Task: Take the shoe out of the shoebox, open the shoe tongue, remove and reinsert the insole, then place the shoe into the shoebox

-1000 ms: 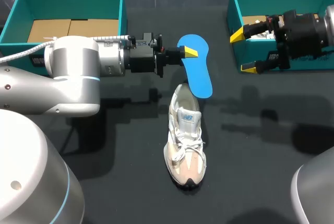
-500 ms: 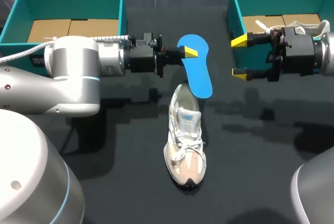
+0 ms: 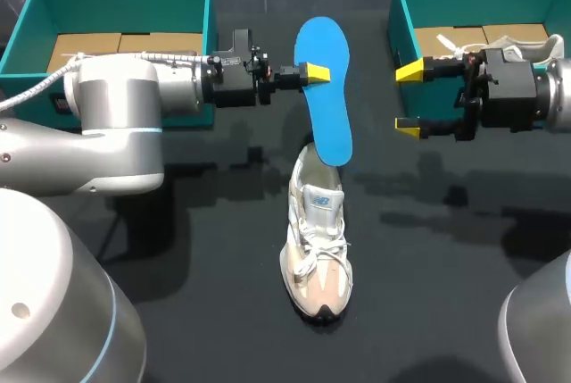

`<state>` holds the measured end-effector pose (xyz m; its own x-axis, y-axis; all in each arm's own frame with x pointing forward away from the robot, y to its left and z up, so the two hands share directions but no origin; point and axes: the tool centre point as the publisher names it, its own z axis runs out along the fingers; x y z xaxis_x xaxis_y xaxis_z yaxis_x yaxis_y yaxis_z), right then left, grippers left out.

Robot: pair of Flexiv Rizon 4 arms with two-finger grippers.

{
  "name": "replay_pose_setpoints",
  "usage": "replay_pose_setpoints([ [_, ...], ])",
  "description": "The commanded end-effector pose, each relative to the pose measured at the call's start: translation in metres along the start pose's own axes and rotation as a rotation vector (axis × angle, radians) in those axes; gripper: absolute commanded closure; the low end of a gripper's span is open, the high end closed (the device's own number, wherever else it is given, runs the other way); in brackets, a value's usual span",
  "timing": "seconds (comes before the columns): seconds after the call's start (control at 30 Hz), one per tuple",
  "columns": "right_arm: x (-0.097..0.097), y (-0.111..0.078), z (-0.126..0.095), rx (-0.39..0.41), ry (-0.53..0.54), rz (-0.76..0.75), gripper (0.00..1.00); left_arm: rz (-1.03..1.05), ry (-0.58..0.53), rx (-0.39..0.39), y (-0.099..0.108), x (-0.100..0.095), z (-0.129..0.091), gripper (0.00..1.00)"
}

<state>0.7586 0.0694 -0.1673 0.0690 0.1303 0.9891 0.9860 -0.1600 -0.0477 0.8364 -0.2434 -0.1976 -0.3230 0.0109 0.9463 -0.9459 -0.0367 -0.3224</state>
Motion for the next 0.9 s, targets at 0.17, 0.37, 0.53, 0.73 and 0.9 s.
replay_pose_setpoints([
  [0.17, -0.0041, 0.0052, 0.0036, 0.012, 0.023, 0.015, 0.0, 0.555, -0.036, -0.07, -0.0109, 0.0157, -0.0085, 1.0],
  [0.37, -0.0049, 0.0058, 0.003, 0.01, 0.033, 0.025, 0.0, 0.652, -0.053, -0.082, -0.0116, 0.0146, -0.0104, 1.0],
  [0.53, -0.0049, 0.0058, 0.003, 0.01, 0.033, 0.025, 0.0, 0.652, -0.053, -0.082, -0.0116, 0.0146, -0.0104, 1.0],
  [0.73, -0.0049, 0.0058, 0.003, 0.01, 0.033, 0.025, 0.0, 0.652, -0.053, -0.082, -0.0116, 0.0146, -0.0104, 1.0],
  [0.9, -0.0049, 0.0058, 0.003, 0.01, 0.033, 0.025, 0.0, 0.652, -0.053, -0.082, -0.0116, 0.0146, -0.0104, 1.0],
])
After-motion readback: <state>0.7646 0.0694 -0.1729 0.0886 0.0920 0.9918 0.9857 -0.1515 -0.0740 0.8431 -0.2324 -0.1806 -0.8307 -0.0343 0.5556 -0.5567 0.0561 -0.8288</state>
